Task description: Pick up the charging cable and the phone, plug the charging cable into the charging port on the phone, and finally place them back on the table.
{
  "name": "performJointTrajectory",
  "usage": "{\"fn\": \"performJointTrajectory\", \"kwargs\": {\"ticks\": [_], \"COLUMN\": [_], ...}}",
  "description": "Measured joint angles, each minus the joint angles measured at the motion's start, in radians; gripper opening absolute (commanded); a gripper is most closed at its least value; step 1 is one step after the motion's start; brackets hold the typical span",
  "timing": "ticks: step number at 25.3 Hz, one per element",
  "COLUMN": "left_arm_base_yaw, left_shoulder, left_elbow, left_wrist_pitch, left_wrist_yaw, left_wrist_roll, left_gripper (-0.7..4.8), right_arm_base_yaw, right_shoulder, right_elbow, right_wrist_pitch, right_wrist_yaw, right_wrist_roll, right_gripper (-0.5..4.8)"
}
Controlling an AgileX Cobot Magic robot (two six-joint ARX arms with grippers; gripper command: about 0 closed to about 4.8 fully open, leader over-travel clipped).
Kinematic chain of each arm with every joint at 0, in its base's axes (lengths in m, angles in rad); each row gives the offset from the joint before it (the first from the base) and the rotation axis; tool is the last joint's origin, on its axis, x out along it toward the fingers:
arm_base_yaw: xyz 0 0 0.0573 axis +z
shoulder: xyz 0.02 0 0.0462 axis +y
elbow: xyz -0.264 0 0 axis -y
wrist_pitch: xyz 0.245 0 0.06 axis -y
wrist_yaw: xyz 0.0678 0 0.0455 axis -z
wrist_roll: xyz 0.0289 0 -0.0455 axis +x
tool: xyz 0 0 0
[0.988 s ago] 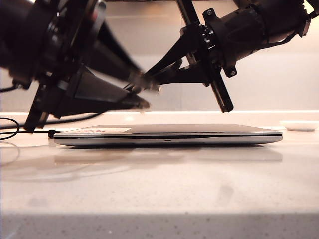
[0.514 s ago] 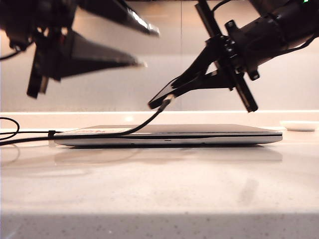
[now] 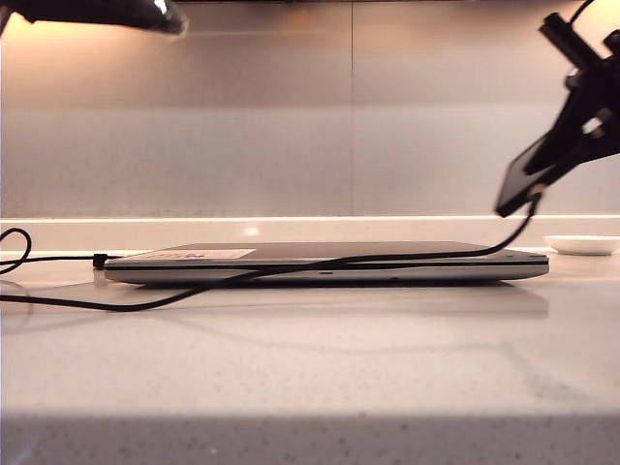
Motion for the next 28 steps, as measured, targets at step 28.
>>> {"fn": "performJointTrajectory", "kwargs": {"ticks": [28], "left_arm_base_yaw": [0.032], "left_shoulder": [0.000], "left_elbow": [0.003], "left_wrist_pitch": [-0.059], "left_wrist_yaw": [0.000], "left_wrist_roll": [0.079], "left_gripper": [-0.05], "right_arm_base_yaw": [-0.055], "right_shoulder": [0.381], "right_elbow": [0.389], "right_wrist_pitch": [-0.544], "right_wrist_yaw": [0.256], "right_wrist_roll": [-0.325], "right_gripper": [1.90]}}
